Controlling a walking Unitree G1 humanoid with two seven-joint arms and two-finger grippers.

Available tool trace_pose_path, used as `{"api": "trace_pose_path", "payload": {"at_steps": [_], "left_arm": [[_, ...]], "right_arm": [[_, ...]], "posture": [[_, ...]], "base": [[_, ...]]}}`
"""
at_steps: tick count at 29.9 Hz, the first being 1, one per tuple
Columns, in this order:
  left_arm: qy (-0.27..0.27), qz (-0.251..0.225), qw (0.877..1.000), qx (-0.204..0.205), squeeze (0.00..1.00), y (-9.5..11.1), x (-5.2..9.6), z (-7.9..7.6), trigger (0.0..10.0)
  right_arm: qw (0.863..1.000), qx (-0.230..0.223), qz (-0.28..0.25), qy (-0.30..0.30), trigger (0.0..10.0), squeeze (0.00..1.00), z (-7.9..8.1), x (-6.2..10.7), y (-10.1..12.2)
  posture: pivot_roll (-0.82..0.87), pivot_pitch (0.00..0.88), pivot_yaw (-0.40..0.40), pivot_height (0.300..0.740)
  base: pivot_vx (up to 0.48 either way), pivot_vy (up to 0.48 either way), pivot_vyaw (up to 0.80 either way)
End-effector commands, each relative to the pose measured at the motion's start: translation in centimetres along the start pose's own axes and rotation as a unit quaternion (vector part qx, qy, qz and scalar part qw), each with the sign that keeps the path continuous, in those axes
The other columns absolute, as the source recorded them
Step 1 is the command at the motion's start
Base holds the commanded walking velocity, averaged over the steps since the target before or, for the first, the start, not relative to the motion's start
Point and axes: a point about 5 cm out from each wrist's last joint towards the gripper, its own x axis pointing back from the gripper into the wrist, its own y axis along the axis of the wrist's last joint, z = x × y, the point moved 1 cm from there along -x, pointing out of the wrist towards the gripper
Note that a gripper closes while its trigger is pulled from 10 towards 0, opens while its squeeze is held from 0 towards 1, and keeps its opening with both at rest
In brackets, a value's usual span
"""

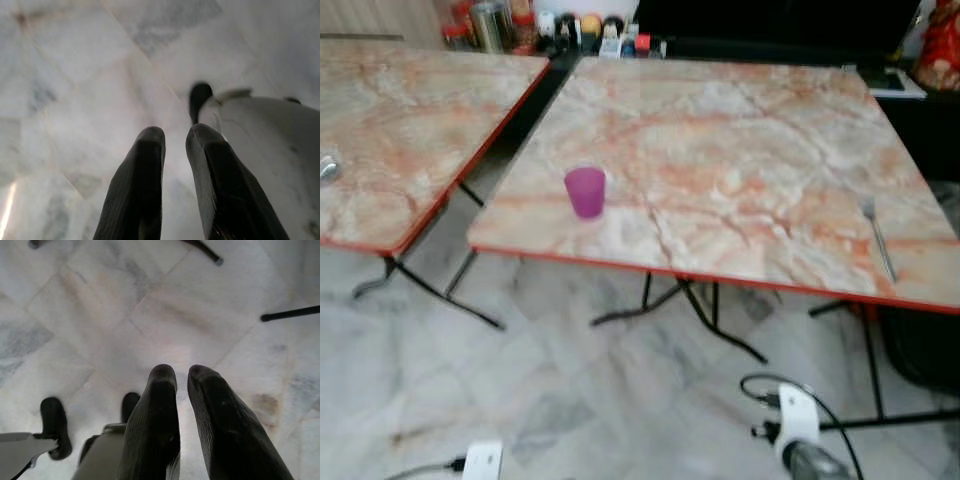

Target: Setting the table

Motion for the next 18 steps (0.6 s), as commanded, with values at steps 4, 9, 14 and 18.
{"api": "trace_pose_path", "payload": {"at_steps": [4,9,14,18], "left_arm": [[0.002,0.012,1.000,0.001,0.00,-0.6,0.1,0.2,10.0],[0.001,0.012,1.000,0.001,0.00,-0.6,0.1,0.2,10.0],[0.001,0.012,1.000,0.000,0.00,-0.6,0.1,0.2,10.0],[0.000,0.012,1.000,-0.001,0.00,-0.5,0.1,0.3,10.0]], "right_arm": [[1.000,0.000,-0.001,-0.005,10.0,0.00,-0.2,0.0,-0.2],[0.999,0.001,-0.042,-0.018,10.0,0.00,-0.2,0.1,0.5],[0.998,-0.002,-0.058,-0.029,10.0,0.00,-0.3,0.1,0.8],[0.997,0.003,-0.068,-0.030,10.0,0.00,-0.2,0.2,1.0]], "posture": [[-0.01,0.123,-0.029,0.736],[-0.02,0.122,-0.024,0.736],[-0.02,0.121,-0.021,0.736],[-0.03,0.120,-0.017,0.736]], "base": [[0.000,0.000,0.00],[0.000,0.000,0.00],[0.000,0.000,0.00],[0.000,0.000,0.00]]}}
